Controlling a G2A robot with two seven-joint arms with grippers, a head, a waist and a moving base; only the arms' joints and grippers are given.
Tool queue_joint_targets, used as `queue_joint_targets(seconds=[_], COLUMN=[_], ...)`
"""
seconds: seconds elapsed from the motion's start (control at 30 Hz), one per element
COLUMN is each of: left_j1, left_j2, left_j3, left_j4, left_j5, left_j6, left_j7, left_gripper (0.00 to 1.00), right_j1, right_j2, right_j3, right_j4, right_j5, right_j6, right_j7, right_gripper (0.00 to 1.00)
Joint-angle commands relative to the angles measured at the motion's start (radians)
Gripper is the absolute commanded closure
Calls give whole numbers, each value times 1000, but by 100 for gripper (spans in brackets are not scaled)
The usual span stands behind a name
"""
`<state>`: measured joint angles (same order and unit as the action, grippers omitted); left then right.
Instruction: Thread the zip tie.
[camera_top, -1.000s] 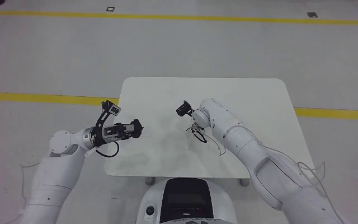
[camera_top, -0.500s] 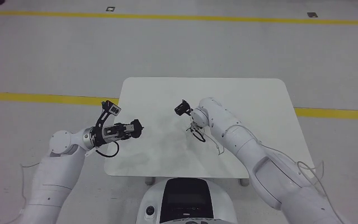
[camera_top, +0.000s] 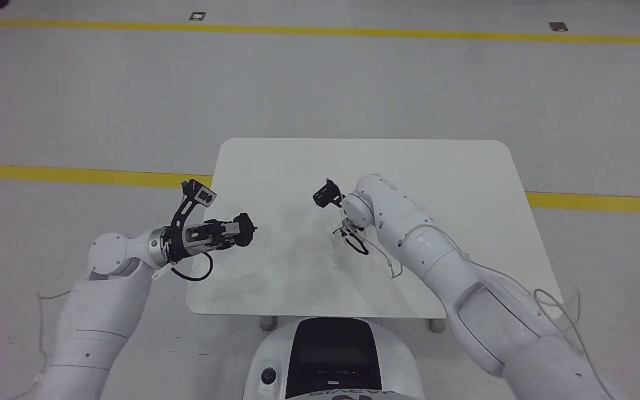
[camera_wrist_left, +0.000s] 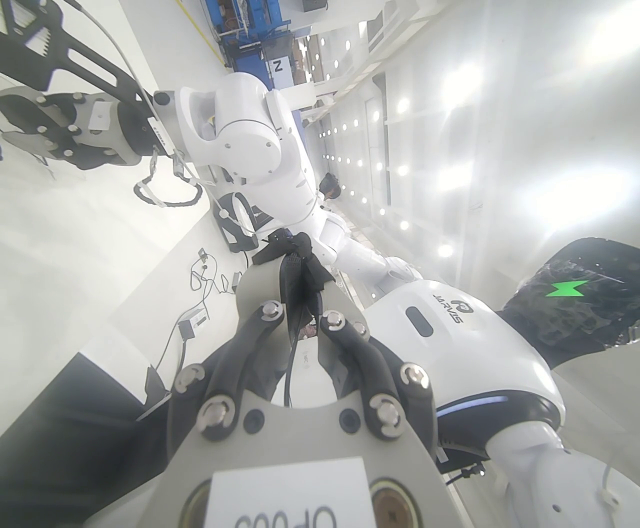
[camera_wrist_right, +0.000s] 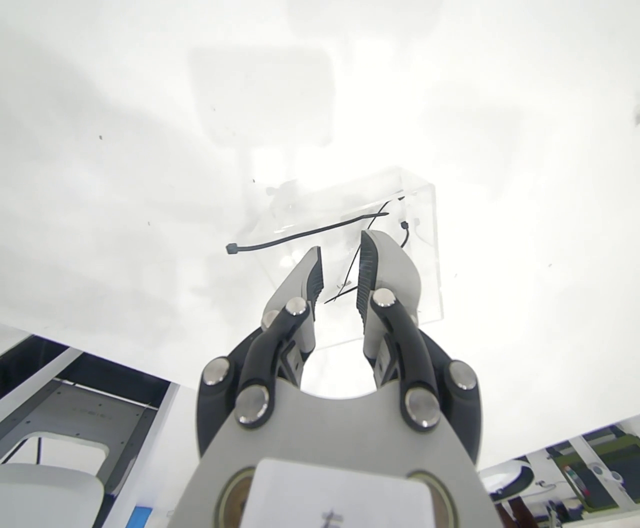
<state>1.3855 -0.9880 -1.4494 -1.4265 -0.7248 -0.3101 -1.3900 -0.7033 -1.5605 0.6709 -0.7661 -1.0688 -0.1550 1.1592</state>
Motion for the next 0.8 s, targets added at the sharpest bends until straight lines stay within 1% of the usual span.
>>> queue_joint_targets(seconds=[0.0,0.2,0.5,0.6,0.77], left_j1=[0,0,0,0,0], left_j2=[0,0,0,0,0], left_j3=[0,0,0,0,0], left_j4=[0,0,0,0,0], left_j5=[0,0,0,0,0], left_j6=[0,0,0,0,0], left_j7=[0,0,0,0,0], left_gripper=[100,100,100,100,100], right_j1=[-2,-6,5,9,19], right_j2=[1,1,-10,-15,-24], right_j3=[2,7,9,7,4], right_j4=[-3,4,43,58,91], right_j5=[-2,-9,10,15,22], right_j6=[-5,2,-10,-14,-18], right_j7=[9,12,-2,-6,-15], right_gripper=[80,80,85,85,81])
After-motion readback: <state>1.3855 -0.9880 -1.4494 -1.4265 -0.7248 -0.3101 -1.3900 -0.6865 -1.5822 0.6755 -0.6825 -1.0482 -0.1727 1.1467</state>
